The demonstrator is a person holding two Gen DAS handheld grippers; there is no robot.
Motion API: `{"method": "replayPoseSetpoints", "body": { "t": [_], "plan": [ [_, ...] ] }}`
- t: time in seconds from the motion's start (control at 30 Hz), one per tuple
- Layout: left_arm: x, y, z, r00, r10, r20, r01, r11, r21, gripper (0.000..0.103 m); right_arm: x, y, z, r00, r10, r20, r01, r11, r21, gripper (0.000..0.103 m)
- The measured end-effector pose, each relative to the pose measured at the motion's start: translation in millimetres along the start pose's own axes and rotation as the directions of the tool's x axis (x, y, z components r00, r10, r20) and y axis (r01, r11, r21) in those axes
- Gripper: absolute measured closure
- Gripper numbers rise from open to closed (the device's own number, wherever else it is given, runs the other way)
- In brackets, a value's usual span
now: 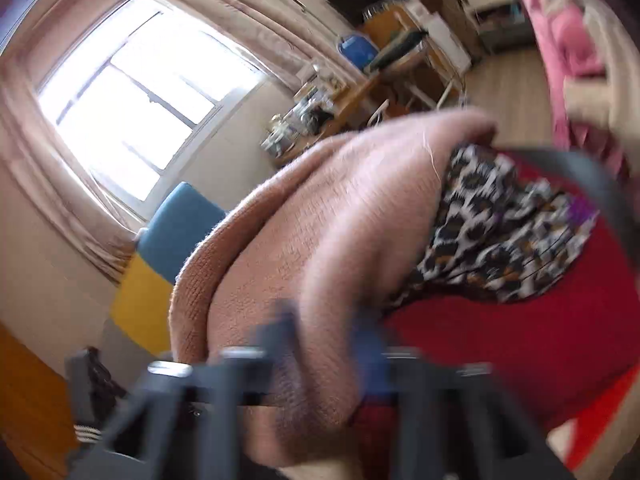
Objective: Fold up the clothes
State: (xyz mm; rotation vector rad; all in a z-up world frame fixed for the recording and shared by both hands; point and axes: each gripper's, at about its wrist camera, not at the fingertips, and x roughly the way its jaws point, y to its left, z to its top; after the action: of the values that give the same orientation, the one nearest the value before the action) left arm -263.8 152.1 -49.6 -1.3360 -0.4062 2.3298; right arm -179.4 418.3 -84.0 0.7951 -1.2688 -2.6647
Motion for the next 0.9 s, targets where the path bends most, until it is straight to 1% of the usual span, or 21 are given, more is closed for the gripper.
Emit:
{"method": "replayPoseSetpoints", "body": {
  "t": [0.03, 0.13, 0.2, 0.23, 0.27, 0.3, 0.33, 0.37, 0.43, 0.47, 0.5, 0.53, 0.6, 0.63, 0.67, 0.7, 0.73, 0.77, 0.8, 0.87, 0.9],
  "plan": [
    [-10.2, 4.2, 1.5, 0.999, -0.030, 0.024, 0.031, 0.999, -0.021, 0.100, -2.3, 6.2, 0.4, 1.000, 0.016, 0.006, -0.016, 1.000, -0.026, 0.091],
    [-53.5, 17.2, 6.4, 0.989, -0.092, 0.115, 0.098, 0.994, -0.050, 0.100, -8.5, 25.7, -0.6, 0.987, 0.158, -0.013, -0.158, 0.987, -0.033, 0.091],
    [-88.5, 26.9, 8.3, 0.976, -0.120, 0.180, 0.133, 0.989, -0.061, 0.100, -12.1, 44.0, -13.0, 0.966, 0.254, -0.045, -0.255, 0.967, -0.026, 0.091],
    [-100.5, 30.6, 8.6, 0.972, -0.123, 0.202, 0.137, 0.989, -0.057, 0.101, -13.8, 53.4, -19.5, 0.952, 0.301, -0.062, -0.302, 0.953, -0.021, 0.091],
    [-116.6, 36.4, 3.8, 0.968, -0.113, 0.224, 0.126, 0.991, -0.043, 0.101, -13.7, 65.4, -32.7, 0.929, 0.358, -0.094, -0.361, 0.933, -0.007, 0.091],
    [-134.2, 42.9, -2.3, 0.963, -0.102, 0.248, 0.112, 0.993, -0.027, 0.101, -13.5, 75.1, -44.7, 0.912, 0.391, -0.122, -0.395, 0.919, -0.002, 0.091],
    [-146.8, 50.1, -8.0, 0.960, -0.087, 0.265, 0.095, 0.995, -0.018, 0.103, -13.1, 86.8, -59.5, 0.890, 0.426, -0.159, -0.433, 0.901, -0.008, 0.099],
    [-158.6, 61.2, -16.8, 0.960, -0.062, 0.274, 0.070, 0.997, -0.022, 0.103, -12.5, 101.0, -81.6, 0.851, 0.480, -0.214, -0.493, 0.870, -0.007, 0.103],
    [-178.0, 84.8, -36.4, 0.961, 0.012, 0.277, -0.002, 0.999, -0.035, 0.103, -13.9, 128.9, -132.4, 0.825, 0.475, -0.307, -0.512, 0.857, -0.049, 0.103],
    [-184.2, 96.3, -46.2, 0.960, 0.060, 0.273, -0.051, 0.998, -0.040, 0.103, -12.0, 140.7, -162.8, 0.799, 0.474, -0.369, -0.531, 0.845, -0.064, 0.102],
    [-192.0, 110.0, -60.1, 0.961, 0.106, 0.254, -0.099, 0.994, -0.039, 0.103, -12.1, 144.3, -182.4, 0.791, 0.458, -0.405, -0.528, 0.846, -0.075, 0.102],
    [-197.8, 120.4, -71.3, 0.959, 0.148, 0.243, -0.143, 0.989, -0.037, 0.103, -11.8, 144.3, -197.3, 0.800, 0.421, -0.427, -0.503, 0.859, -0.094, 0.101],
    [-207.3, 139.4, -91.2, 0.949, 0.222, 0.222, -0.219, 0.975, -0.035, 0.103, -10.1, 122.6, -208.5, 0.815, 0.390, -0.428, -0.446, 0.894, -0.035, 0.098],
    [-210.2, 148.4, -98.4, 0.951, 0.230, 0.207, -0.225, 0.973, -0.046, 0.099, -13.6, 106.3, -198.2, 0.852, 0.362, -0.379, -0.392, 0.920, -0.002, 0.095],
    [-208.3, 155.1, -102.6, 0.952, 0.231, 0.202, -0.224, 0.973, -0.059, 0.097, -17.7, 89.5, -186.0, 0.888, 0.327, -0.325, -0.334, 0.942, 0.034, 0.083],
    [-205.9, 155.2, -102.4, 0.951, 0.236, 0.197, -0.230, 0.972, -0.055, 0.090, -25.8, 78.4, -172.2, 0.919, 0.296, -0.260, -0.295, 0.955, 0.043, 0.063],
    [-203.6, 153.7, -101.3, 0.951, 0.243, 0.192, -0.238, 0.970, -0.047, 0.086, -34.5, 68.1, -158.3, 0.945, 0.263, -0.192, -0.258, 0.965, 0.050, 0.049],
    [-200.1, 149.4, -99.1, 0.950, 0.245, 0.195, -0.245, 0.969, -0.025, 0.085, -43.1, 57.7, -144.3, 0.966, 0.228, -0.125, -0.222, 0.973, 0.060, 0.026],
    [-194.2, 136.5, -93.6, 0.948, 0.242, 0.208, -0.252, 0.968, 0.023, 0.082, -46.4, 53.0, -128.5, 0.975, 0.207, -0.081, -0.202, 0.977, 0.064, 0.018],
    [-177.8, 108.9, -81.5, 0.946, 0.225, 0.233, -0.258, 0.958, 0.124, 0.077, -51.5, 44.8, -96.3, 0.986, 0.169, 0.001, -0.168, 0.983, 0.073, 0.017],
    [-169.2, 89.7, -73.8, 0.944, 0.218, 0.249, -0.268, 0.945, 0.186, 0.075, -50.6, 42.7, -85.7, 0.985, 0.170, 0.022, -0.171, 0.982, 0.085, 0.017]
  ]
}}
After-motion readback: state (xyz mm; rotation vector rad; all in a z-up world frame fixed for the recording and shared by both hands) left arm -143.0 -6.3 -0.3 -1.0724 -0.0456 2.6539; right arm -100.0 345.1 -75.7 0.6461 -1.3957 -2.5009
